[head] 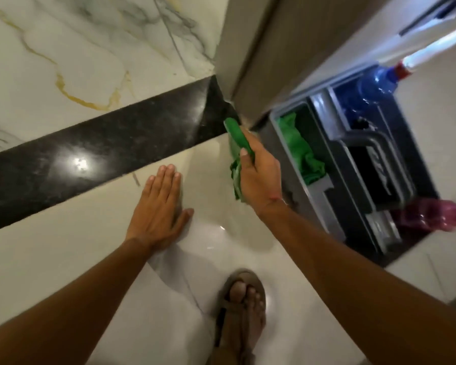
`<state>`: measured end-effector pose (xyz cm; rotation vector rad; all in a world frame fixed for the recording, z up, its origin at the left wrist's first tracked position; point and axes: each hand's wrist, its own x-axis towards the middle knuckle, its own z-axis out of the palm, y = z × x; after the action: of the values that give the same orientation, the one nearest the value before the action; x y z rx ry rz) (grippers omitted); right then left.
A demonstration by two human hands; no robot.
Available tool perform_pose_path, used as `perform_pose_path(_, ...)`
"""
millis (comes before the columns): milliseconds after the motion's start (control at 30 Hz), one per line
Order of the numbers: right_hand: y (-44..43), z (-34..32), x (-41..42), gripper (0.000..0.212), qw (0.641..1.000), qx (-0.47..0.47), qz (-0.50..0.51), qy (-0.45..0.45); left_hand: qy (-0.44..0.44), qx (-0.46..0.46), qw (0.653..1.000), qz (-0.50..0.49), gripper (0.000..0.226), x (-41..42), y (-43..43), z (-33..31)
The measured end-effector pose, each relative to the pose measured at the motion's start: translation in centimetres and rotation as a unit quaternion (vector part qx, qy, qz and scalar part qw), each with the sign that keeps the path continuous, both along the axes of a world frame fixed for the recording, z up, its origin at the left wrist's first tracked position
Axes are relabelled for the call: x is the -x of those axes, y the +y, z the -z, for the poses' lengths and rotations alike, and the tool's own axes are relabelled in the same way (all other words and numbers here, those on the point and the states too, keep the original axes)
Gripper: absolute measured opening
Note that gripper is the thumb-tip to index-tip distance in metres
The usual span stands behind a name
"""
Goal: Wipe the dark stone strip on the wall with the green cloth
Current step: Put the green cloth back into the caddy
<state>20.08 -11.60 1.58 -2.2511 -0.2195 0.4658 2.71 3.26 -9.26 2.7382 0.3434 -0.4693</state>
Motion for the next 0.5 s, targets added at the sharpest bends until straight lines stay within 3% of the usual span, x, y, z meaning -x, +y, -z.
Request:
perform_pose_path(133, -8.0, -5.2, 3.0, 0.042, 0.989, -0.056, 0.128, 0.044, -0.012, 0.014, 0.999, 0.033, 0.086, -1.4, -0.8, -0.2)
perform_pose_path(200, -11.2, -7.5, 3.5, 0.044, 0.981, -0.053, 0.186, 0.024, -0.013, 0.012, 0.999, 0.044, 0.085, -2.1, -1.3, -0.2)
perform_pose_path(367, -16.2, -10.2, 4.9, 0.049, 0.971, 0.044, 0.231, -0.037, -0.014, -0.012, 0.996, 0.085, 0.084, -4.0, -3.9, -0.1)
perform_pose_path(500, -17.3, -8.0, 5.6, 0.05, 0.962, 0.163, 0.218, 0.037, -0.029, -0.025, 0.994, 0.103, 0.085, -5.2, -5.3, 0.0)
